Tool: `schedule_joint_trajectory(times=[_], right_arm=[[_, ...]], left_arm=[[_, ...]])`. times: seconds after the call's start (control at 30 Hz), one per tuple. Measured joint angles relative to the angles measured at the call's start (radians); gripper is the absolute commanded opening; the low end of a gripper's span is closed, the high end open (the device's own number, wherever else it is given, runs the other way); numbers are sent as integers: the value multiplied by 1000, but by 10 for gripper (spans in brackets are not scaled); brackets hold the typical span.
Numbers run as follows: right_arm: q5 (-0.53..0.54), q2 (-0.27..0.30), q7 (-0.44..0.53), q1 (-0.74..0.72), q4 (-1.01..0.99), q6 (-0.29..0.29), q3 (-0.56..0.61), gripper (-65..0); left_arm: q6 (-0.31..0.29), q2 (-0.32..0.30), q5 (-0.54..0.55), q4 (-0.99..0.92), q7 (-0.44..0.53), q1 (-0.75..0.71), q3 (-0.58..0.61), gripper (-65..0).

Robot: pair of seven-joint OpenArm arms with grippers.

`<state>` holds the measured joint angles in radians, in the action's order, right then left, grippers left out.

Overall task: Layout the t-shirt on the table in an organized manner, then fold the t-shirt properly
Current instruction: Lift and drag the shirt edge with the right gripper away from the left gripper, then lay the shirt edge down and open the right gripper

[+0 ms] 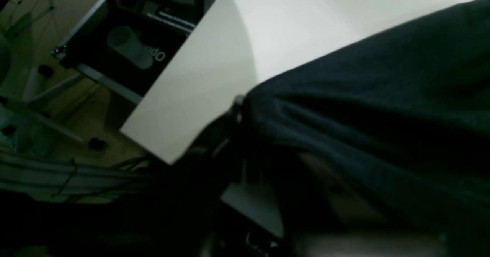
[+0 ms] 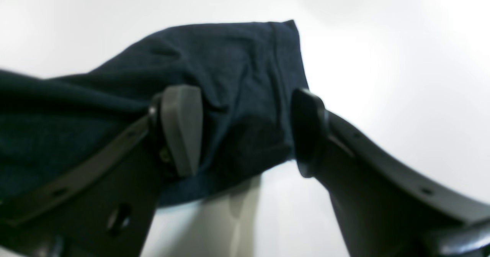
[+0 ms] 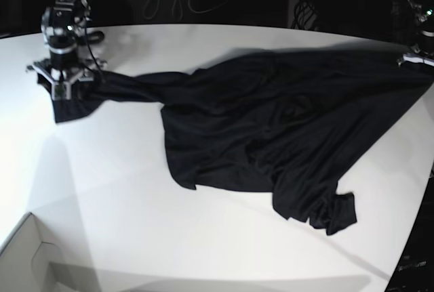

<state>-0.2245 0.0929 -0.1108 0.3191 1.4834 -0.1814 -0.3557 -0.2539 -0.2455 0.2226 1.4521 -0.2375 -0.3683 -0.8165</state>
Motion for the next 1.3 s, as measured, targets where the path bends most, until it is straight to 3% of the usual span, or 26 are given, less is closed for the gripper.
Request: schedule_joint_trajectory(times=[0.1,0.23,0.37,0.43,0.6,0.7,0.83,1.03,1.3], right_arm=[[-1,3,-2,74,48,7,-18,-310],[-10,-61,-54,121,152,-5,-61,-310],[-10,-74,-39,104,311,-2,-45,-306],[-10,-78,-42,68,366,-3,30,-306],[-11,-90,-57,-12,357,-209,268,-306],[-16,-91,-175,-111,255,-246,405,-306],[-11,-116,-228,-248,98,-235,480,-306],[-12,-140,-237,-369,-156,-241,452,-309],[15,-117,-186,-441,-270,-243,172,-310]], left_arm=[[0,0,3,1,3,-3,0,-650],[0,2,4,1,3,-5,0,-650],[0,0,4,1,3,-6,0,-650],[0,-1,5,2,4,-13,0,-650],[0,2,7,10,3,-39,-1,-650],[0,14,6,10,3,-34,-9,-650],[-2,46,6,10,3,-33,-96,-650],[-3,43,6,9,3,-30,-103,-650],[-8,48,7,10,3,-31,-105,-650]])
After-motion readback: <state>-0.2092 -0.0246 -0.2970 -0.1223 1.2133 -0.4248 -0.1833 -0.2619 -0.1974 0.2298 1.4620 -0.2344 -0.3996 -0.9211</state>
